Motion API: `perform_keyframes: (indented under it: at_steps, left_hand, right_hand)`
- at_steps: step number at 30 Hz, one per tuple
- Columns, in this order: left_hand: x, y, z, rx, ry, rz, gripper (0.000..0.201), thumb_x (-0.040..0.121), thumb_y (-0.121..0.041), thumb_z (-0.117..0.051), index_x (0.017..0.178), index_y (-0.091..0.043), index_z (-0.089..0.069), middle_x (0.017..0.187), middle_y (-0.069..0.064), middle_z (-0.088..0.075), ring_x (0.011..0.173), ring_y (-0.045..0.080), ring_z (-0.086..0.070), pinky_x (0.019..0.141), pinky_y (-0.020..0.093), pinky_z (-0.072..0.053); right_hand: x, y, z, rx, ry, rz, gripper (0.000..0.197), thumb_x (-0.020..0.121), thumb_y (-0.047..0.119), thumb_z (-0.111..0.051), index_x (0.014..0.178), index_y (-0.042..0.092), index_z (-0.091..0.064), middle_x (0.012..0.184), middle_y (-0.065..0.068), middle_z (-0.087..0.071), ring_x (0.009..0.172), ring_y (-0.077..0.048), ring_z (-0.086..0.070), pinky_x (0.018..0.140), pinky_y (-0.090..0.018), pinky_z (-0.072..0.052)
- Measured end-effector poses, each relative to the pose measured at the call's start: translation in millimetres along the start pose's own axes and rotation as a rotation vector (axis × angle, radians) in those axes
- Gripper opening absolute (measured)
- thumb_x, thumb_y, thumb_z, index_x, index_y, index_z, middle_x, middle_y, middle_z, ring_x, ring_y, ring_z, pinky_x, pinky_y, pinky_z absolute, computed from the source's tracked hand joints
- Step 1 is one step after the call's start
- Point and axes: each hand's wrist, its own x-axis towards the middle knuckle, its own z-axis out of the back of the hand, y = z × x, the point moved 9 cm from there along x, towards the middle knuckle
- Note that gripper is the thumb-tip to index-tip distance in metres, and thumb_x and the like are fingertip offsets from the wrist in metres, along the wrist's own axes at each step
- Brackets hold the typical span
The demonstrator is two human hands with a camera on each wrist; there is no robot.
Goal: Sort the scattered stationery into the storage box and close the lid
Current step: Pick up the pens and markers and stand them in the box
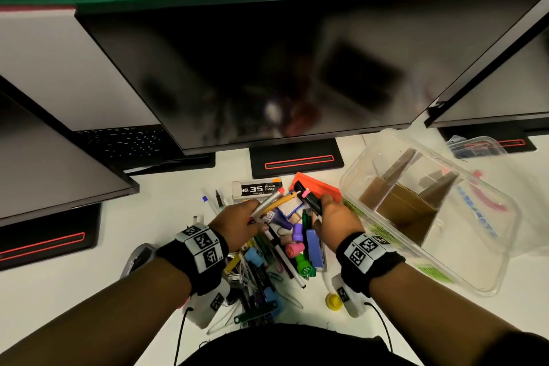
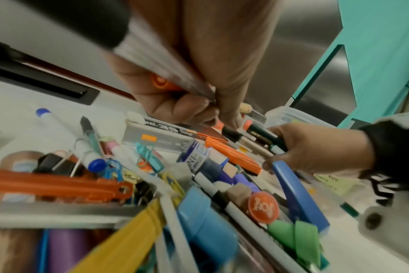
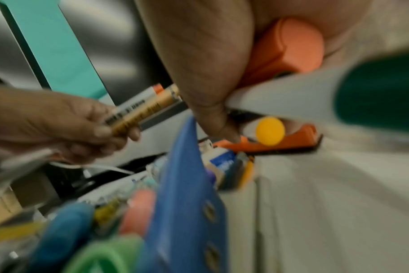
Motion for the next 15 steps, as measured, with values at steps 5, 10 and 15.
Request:
perform_keyframes:
  at_steps: [5, 10, 15]
  left_hand:
    - [2.7, 1.4, 8.8, -0.016, -0.032, 0.019, 0.025, 0.089, -0.033, -0.059, 0.108, -0.017, -0.056, 0.092, 0.003, -0.064, 0.086, 0.020, -0.060, 0.075, 0.029, -0.047]
    - [0.8, -11.1, 26.3, -0.136, -0.117, -0.016, 0.019, 0.088, -0.030, -0.060, 0.106, -0.024, -0.058, 0.092, 0.002, -0.066, 0.085, 0.021, -0.061, 0.078, 0.031, -0.047]
    - [-2.6, -17.1, 35.5, -0.119, -0.155, -0.013, 0.011, 0.089, -0.031, -0.059, 0.098, -0.024, -0.057, 0.076, -0.006, -0.059, 0.076, 0.018, -0.055, 0.067, 0.026, -0.039]
  right_hand:
    - [-37.9, 23.8, 40.7, 0.115, -0.054, 0.086, 0.032, 0.088, 0.019, -0.056, 0.117, 0.012, -0.048, 0.106, -0.009, -0.066, 0.098, -0.028, -0.063, 0.076, -0.026, -0.044]
    - [-58.0, -0.8, 115.0, 0.410, -0.252, -0.014, 0.018, 0.086, 0.017, -0.061, 0.102, 0.014, -0.053, 0.077, -0.002, -0.056, 0.080, -0.025, -0.060, 0.069, -0.024, -0.042]
    - [-41.9, -68.0, 141.0, 1.058, -0.381, -0.313, 0.008, 0.082, 0.007, -0.064, 0.087, 0.003, -0.058, 0.087, -0.023, -0.066, 0.069, -0.032, -0.064, 0.059, -0.037, -0.057]
